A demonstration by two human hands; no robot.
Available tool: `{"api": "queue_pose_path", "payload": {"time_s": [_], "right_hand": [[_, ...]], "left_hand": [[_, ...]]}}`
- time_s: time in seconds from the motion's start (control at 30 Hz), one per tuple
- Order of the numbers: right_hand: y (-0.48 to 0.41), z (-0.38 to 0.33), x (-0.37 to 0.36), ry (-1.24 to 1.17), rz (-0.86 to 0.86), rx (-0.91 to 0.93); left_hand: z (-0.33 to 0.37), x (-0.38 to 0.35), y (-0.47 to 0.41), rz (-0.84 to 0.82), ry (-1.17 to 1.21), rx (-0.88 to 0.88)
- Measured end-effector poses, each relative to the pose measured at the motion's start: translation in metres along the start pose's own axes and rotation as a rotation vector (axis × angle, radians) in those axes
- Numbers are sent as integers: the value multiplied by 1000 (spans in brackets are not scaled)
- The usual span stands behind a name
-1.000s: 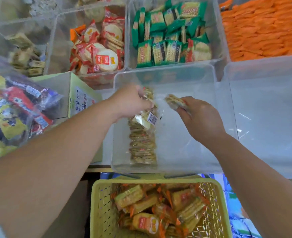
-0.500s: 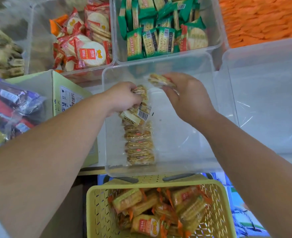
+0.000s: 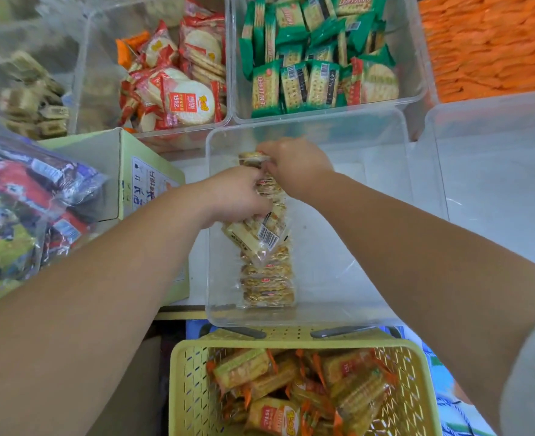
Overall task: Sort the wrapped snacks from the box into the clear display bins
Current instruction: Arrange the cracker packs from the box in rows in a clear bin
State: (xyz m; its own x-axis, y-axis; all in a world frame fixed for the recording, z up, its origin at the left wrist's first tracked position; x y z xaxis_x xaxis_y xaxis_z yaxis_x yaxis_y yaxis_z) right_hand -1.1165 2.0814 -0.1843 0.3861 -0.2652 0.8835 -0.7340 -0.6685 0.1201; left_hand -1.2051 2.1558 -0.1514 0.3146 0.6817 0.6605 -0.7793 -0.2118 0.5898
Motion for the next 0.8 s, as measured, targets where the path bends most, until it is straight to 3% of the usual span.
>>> {"api": "queue_pose_path", "payload": {"time_s": [0.1,0.2,0.33,0.4,0.53,0.7,0.8], "right_hand": [[0,-3,-6,52,25,-4],[3,-5,-12,-6,60,-34],[18,8,-8,-446,268,-225],[28,21,-10,-650,389,-399],[30,35,-27,-749,350,-675],[20,34,-34,-754,238,-752],[20,25,-38,-844,207,-852]], "left_hand": [[-3,10,19,95,48,-21],[-20,24,45,264,241,3],[-63,35,86,706,867,131],[-81,21,99,781,1101,237],[-96,-13,101,635,1034,404],[-90,-15,98,388,795,389],[-87,-14,96,357,765,371]]}}
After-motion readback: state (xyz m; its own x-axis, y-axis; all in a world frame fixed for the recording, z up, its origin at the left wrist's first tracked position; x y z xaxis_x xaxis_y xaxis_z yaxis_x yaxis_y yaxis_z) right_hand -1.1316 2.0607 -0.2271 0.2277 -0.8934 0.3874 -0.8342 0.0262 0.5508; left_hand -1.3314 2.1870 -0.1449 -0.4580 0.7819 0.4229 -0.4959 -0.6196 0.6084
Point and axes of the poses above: each hand's wrist, its own y-axis away from the middle knuckle, its own x-axis out of the back of the hand, z = x × y, the point moved 7 cm from there along -y, towards the middle knuckle, and after that the axes turned 7 degrees about z, right-handed, at the moved point
